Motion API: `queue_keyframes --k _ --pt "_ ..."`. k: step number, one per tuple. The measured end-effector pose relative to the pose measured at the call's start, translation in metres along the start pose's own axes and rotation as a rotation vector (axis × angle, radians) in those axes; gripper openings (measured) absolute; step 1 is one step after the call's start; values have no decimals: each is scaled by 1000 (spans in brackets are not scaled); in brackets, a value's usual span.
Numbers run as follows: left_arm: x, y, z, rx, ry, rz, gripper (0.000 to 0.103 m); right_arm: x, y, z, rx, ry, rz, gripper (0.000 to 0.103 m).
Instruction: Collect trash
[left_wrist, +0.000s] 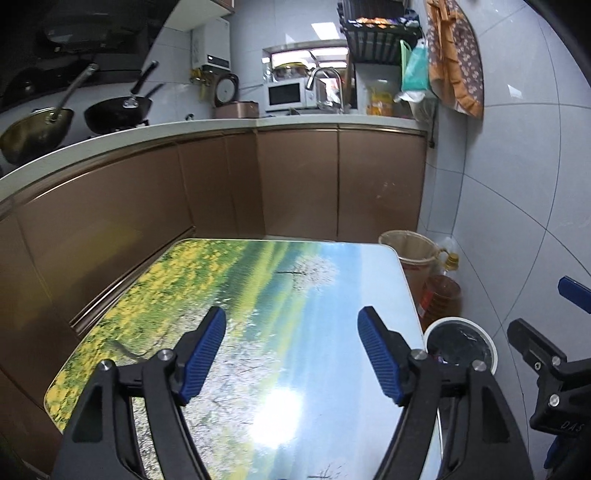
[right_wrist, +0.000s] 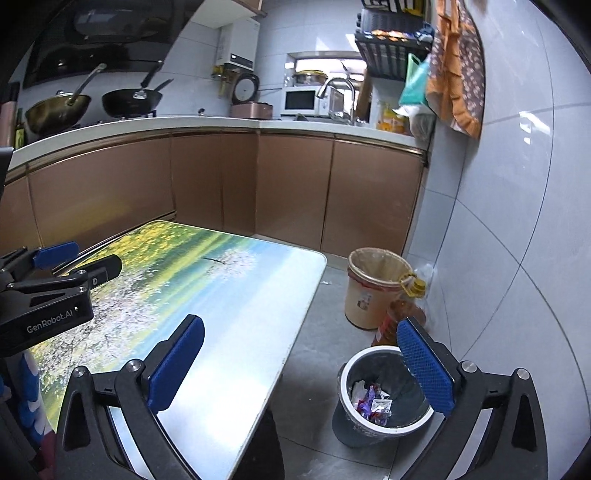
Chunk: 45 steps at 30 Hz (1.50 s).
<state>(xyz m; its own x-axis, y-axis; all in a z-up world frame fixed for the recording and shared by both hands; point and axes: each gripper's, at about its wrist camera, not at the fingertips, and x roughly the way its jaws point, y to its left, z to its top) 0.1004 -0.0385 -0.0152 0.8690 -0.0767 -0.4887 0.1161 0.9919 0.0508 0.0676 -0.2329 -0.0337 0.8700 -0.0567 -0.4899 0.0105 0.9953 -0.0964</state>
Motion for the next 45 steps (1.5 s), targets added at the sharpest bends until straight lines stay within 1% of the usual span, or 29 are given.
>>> queue_keyframes --k 5,11,16,23,34,45 --pt "-13 6 -3 -11 -22 48 77 -14 7 5 -26 -30 -2 102" --pt "-28 10 -4 -6 -61 87 84 -27 10 5 -37 -56 -5 103" --pt "-37 12 -4 -6 -81 105 84 -37 10 6 -39 -85 -7 103" --pt "-44 16 -4 -12 -92 105 84 -48 11 8 -32 -117 -4 103" --pt "-51 12 -6 -6 -105 91 84 -50 9 2 -18 -117 -7 103" --pt "-46 12 -6 -14 -90 66 84 -44 8 3 -15 -104 -10 103"
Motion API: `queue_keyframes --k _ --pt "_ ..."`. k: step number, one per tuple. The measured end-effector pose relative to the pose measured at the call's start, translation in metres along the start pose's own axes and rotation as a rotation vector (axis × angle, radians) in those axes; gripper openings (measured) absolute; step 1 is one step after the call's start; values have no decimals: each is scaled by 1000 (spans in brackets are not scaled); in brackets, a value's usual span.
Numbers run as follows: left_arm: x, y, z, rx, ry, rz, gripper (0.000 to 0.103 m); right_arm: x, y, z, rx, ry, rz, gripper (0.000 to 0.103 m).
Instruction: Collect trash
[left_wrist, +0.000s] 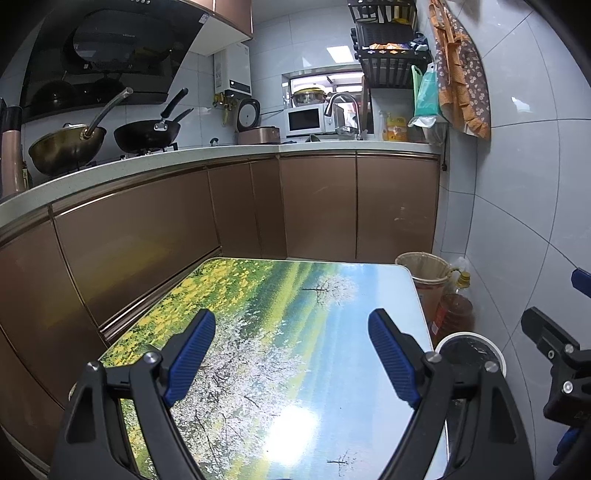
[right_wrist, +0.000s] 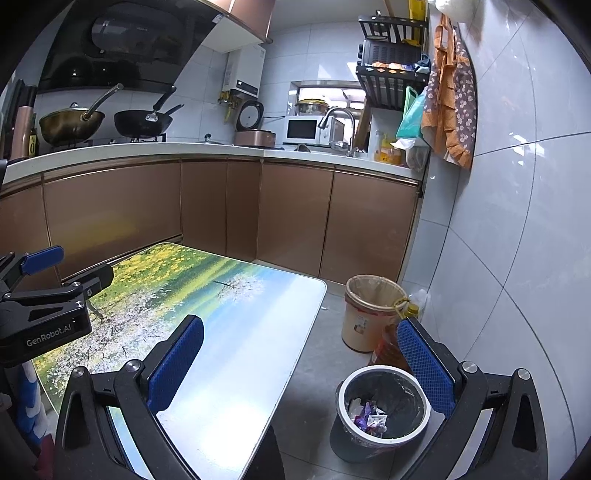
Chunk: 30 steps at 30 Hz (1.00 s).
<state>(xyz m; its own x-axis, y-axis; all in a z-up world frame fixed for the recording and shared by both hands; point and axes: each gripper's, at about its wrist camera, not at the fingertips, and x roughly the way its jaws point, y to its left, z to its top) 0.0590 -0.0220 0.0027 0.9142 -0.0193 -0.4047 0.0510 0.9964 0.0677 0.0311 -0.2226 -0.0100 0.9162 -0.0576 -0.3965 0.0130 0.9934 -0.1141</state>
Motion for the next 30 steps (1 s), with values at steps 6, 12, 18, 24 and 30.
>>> queue_keyframes --k 6,12,18,24,30 --pt "3 2 -3 -8 10 -8 84 2 2 -2 -4 8 -1 103" --pt "5 5 -4 -16 19 -14 84 5 3 -2 -6 16 -3 103" --pt "8 9 -7 -23 27 -12 84 5 5 -3 -8 15 -6 103" --pt "10 11 -9 -18 36 -16 84 5 5 -3 -7 14 -7 103" --pt "10 11 -10 -16 42 -22 84 6 5 -3 -7 15 -7 103"
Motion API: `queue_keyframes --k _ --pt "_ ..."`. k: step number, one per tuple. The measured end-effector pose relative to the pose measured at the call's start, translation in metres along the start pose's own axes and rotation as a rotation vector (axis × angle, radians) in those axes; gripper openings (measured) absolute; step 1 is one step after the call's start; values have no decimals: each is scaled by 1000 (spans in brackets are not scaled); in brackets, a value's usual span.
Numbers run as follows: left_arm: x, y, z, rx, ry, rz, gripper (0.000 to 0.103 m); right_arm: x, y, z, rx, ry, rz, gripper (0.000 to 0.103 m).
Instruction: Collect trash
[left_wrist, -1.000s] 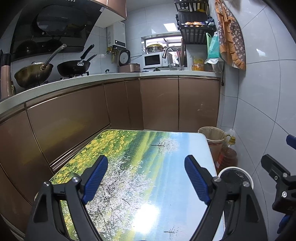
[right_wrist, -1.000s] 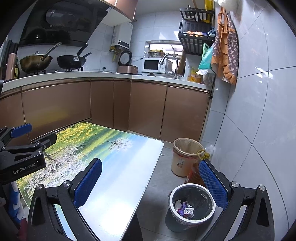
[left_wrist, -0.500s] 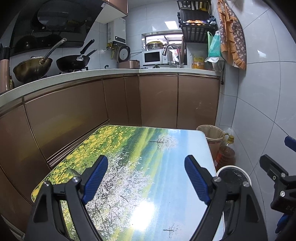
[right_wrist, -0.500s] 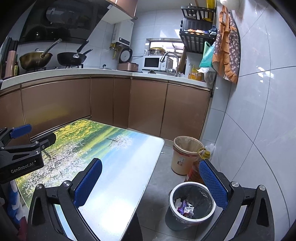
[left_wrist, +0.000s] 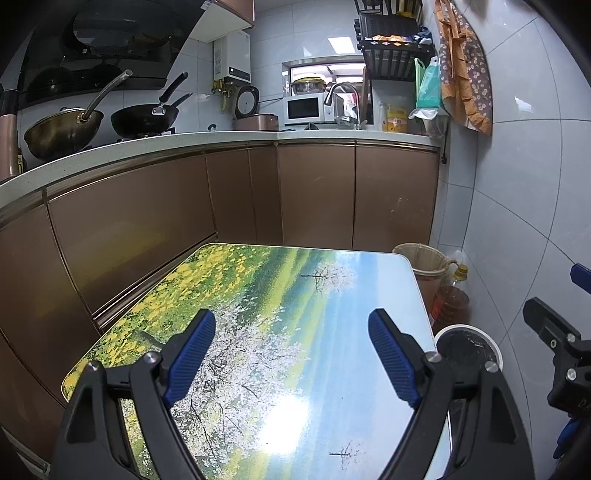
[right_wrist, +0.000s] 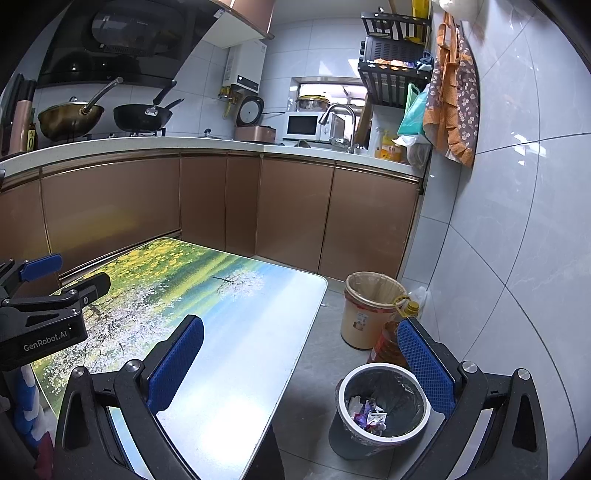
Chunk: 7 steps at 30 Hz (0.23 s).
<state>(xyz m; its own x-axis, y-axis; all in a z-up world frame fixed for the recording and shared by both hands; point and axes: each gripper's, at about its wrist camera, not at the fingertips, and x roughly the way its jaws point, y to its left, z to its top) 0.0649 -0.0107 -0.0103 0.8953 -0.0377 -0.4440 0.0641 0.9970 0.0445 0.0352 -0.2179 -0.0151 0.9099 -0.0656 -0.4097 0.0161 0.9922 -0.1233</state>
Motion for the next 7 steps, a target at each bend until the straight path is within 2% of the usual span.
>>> queue_keyframes --k 7 --pt "0 -1 0 1 1 -2 84 0 1 0 0 2 -1 103"
